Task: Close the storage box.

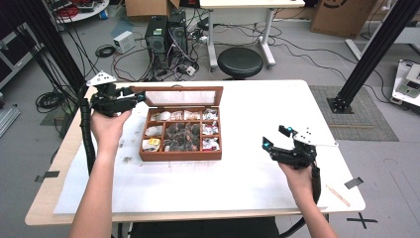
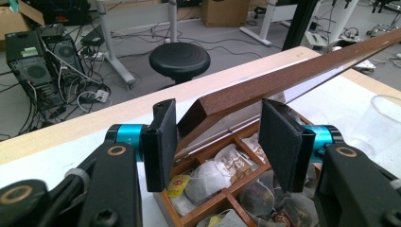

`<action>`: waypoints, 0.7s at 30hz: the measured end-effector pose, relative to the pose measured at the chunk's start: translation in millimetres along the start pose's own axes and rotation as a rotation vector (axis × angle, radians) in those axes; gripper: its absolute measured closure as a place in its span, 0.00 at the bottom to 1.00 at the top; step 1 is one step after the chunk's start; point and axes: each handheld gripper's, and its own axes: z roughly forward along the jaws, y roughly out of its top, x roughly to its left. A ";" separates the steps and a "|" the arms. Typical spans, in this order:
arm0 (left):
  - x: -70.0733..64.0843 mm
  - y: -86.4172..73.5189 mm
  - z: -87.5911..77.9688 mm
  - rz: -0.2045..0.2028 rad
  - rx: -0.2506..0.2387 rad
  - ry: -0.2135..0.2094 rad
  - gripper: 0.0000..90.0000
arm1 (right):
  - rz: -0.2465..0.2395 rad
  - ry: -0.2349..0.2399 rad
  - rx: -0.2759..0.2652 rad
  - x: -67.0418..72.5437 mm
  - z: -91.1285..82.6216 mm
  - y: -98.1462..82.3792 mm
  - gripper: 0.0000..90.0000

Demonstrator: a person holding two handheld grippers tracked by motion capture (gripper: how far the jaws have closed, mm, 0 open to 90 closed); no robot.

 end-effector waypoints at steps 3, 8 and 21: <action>0.4 0.4 0.4 0.001 -0.001 -0.002 0.53 | -0.013 0.027 -0.004 6.0 2.9 7.4 0.30; 0.0 0.9 0.8 0.003 -0.001 -0.003 0.52 | -0.052 0.105 0.004 25.9 14.4 21.6 0.38; -1.1 1.0 0.7 0.003 0.002 0.002 0.51 | -0.078 0.242 0.071 72.6 71.8 35.9 0.48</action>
